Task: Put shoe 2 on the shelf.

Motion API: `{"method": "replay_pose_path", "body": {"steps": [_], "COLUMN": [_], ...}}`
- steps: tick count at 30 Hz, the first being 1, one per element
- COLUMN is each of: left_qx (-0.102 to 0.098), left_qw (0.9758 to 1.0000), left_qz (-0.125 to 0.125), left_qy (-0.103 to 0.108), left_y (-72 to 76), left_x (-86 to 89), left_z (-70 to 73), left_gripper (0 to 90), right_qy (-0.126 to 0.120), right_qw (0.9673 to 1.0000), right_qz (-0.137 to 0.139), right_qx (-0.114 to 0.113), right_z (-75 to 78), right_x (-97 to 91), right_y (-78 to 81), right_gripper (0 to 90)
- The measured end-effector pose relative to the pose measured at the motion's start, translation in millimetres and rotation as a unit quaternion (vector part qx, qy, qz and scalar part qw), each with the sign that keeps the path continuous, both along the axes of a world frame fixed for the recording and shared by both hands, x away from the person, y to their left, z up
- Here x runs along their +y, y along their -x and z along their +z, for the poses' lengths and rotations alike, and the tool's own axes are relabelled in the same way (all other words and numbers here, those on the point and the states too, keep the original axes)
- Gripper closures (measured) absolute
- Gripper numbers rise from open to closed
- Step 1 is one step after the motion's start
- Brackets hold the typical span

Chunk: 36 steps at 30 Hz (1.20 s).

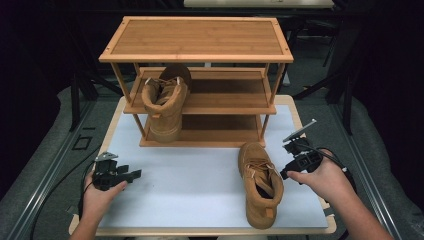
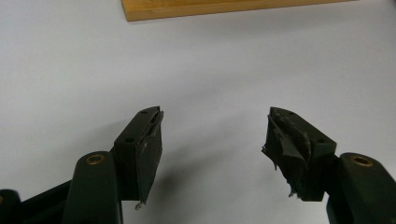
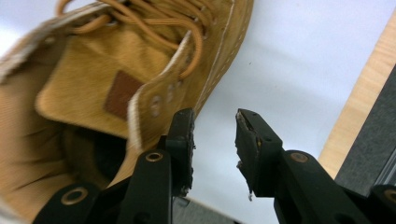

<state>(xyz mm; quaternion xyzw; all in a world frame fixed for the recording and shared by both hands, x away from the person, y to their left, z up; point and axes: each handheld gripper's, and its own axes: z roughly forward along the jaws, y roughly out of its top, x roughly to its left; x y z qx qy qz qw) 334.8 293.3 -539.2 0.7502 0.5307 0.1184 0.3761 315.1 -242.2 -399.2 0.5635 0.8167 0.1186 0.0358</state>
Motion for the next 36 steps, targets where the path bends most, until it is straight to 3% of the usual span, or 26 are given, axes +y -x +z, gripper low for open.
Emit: {"method": "replay_pose_path", "body": {"steps": [4, 6, 9, 14, 16, 20, 23, 27, 33, 35, 36], "left_qx": [0.0, 0.0, 0.001, 0.0, 0.002, 0.003, 0.001, -0.001, 0.0, 0.001, 0.0], "left_qw": [1.0, 1.0, 1.0, 1.0, 1.0, 1.0, 1.0, 1.0, 1.0, 1.0, 1.0], "left_qz": [0.0, 0.0, -0.002, -0.002, -0.001, -0.001, -0.001, 0.001, 0.0, -0.001, 0.001], "left_qy": [0.0, 0.0, 0.001, 0.0, 0.0, -0.001, -0.001, 0.0, -0.001, -0.002, -0.001], "left_y": [0.1, 0.0, -0.1, -0.1, 0.1, -0.8, -0.9, -0.6, -0.9, -1.5, -1.6], "left_x": [-0.2, -0.2, -0.2, -0.3, -0.2, 0.3, 0.0, 0.2, 0.6, 1.2, 1.0], "left_z": [0.0, 0.0, -0.1, -0.1, -0.2, -1.2, -0.9, -0.4, -0.7, -1.1, -1.6], "left_gripper": [36.3, 36.4, 36.4, 36.3, 36.4, 36.3, 36.3, 36.4, 36.4, 36.4, 36.4], "right_qy": [-0.006, -0.011, -0.041, -0.032, -0.031, -0.042, -0.033, -0.005, 0.025, 0.023, 0.006], "right_qw": [0.9999, 0.9998, 0.9987, 0.9991, 0.9989, 0.9982, 0.9983, 0.9986, 0.9981, 0.9981, 0.9984], "right_qz": [0.004, 0.007, 0.019, 0.028, 0.034, 0.039, 0.046, 0.045, 0.04, 0.042, 0.051], "right_qx": [0.012, -0.016, -0.022, -0.005, 0.013, 0.015, 0.011, -0.027, -0.04, -0.039, -0.026], "right_z": [12.7, 26.7, 34.7, 20.8, 6.9, 0.7, 2.1, 8.1, 6.6, 6.5, 6.3], "right_x": [1.8, 6.4, 13.4, 20.5, 21.0, 17.4, 16.3, 11.7, 0.4, -1.1, -2.8], "right_y": [-0.8, 2.0, 5.6, 4.8, 2.4, 0.3, -0.4, -5.0, -22.4, -24.7, -27.2], "right_gripper": [66.8, 65.9, 64.5, 63.8, 68.5, 77.6, 81.1, 83.7, 83.9, 83.7, 83.2]}}
